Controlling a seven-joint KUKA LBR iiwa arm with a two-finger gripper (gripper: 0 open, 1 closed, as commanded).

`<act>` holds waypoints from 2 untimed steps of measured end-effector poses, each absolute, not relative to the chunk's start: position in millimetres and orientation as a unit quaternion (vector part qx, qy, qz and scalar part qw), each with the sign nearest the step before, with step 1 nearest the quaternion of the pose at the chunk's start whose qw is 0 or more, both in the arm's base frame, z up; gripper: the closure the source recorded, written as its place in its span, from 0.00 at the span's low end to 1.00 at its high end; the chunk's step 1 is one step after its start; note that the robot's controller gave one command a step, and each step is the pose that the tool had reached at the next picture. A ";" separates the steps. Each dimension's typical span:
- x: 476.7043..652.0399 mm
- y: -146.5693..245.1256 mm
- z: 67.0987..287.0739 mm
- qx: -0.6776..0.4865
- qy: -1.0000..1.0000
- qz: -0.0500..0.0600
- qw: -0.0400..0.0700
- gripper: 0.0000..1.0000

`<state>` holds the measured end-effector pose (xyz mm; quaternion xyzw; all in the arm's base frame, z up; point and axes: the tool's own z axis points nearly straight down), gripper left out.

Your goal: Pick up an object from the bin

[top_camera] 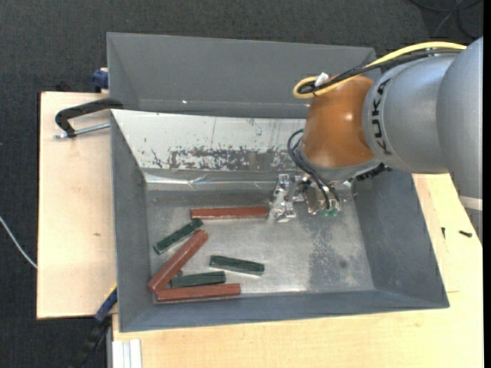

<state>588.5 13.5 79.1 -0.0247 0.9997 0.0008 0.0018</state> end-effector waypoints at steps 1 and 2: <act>588.0 13.2 77.6 -0.025 1.000 0.000 0.002 0.00; 587.9 13.3 77.5 -0.024 1.000 0.000 0.001 0.00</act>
Offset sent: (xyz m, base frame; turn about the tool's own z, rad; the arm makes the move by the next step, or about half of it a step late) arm 0.0000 0.0000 0.0000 0.0000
